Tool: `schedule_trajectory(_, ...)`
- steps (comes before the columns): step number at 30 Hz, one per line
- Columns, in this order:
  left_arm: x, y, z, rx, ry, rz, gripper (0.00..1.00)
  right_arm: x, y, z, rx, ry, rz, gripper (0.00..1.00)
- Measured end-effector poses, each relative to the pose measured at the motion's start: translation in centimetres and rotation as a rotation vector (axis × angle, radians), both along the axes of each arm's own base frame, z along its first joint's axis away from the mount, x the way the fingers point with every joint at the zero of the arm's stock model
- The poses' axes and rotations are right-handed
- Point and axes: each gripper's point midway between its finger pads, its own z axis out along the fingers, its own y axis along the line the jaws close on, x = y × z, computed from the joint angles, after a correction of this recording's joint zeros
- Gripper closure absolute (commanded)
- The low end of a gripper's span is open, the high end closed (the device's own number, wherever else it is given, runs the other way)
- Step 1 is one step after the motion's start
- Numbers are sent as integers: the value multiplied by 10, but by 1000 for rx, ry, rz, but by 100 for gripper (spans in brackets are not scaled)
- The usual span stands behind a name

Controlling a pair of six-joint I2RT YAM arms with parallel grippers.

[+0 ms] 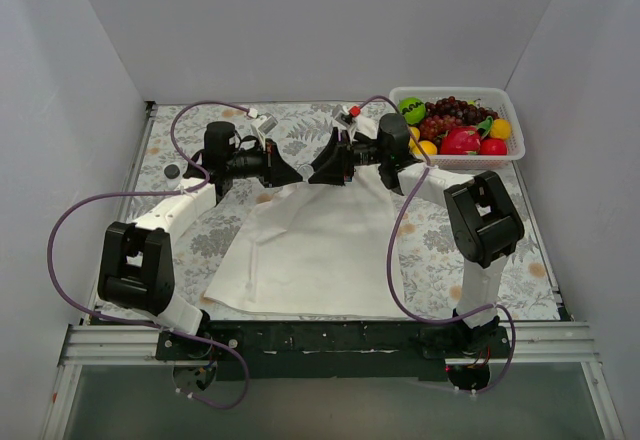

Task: Pin the brooch onto the clothing

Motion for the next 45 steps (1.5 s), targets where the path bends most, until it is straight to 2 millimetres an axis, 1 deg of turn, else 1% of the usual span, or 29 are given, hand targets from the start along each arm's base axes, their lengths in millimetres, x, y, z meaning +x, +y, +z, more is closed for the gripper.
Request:
schedule_trajectory(1, 0, 0, 0, 1, 0, 2, 100, -1, 0, 1, 2, -2, 4, 38)
schedule_trajectory(3, 1, 0, -1, 2, 1, 4, 100, 0, -2, 2, 6, -6, 6, 39)
schedule_trajectory(6, 1, 0, -1, 2, 2, 4, 100, -1, -3, 3, 9, -11, 14, 42)
schedule_trajectory(8, 1, 0, -1, 2, 2, 4, 100, -1, -3, 3, 10, -11, 14, 48)
schedule_trajectory(15, 0, 0, 0, 0, 3, -1, 100, 1, -4, 3, 8, 4, 5, 58)
schedule_trajectory(20, -1, 0, 0, -1, 6, -4, 100, 3, -4, 2, 6, 13, -4, 59)
schedule_trajectory(28, -1, 0, -1, 2, 14, -4, 100, 5, -3, -1, 3, 21, -11, 67)
schedule_trajectory(45, -1, 0, -5, 2, 24, -6, 100, 7, 4, -3, -13, 27, -9, 67)
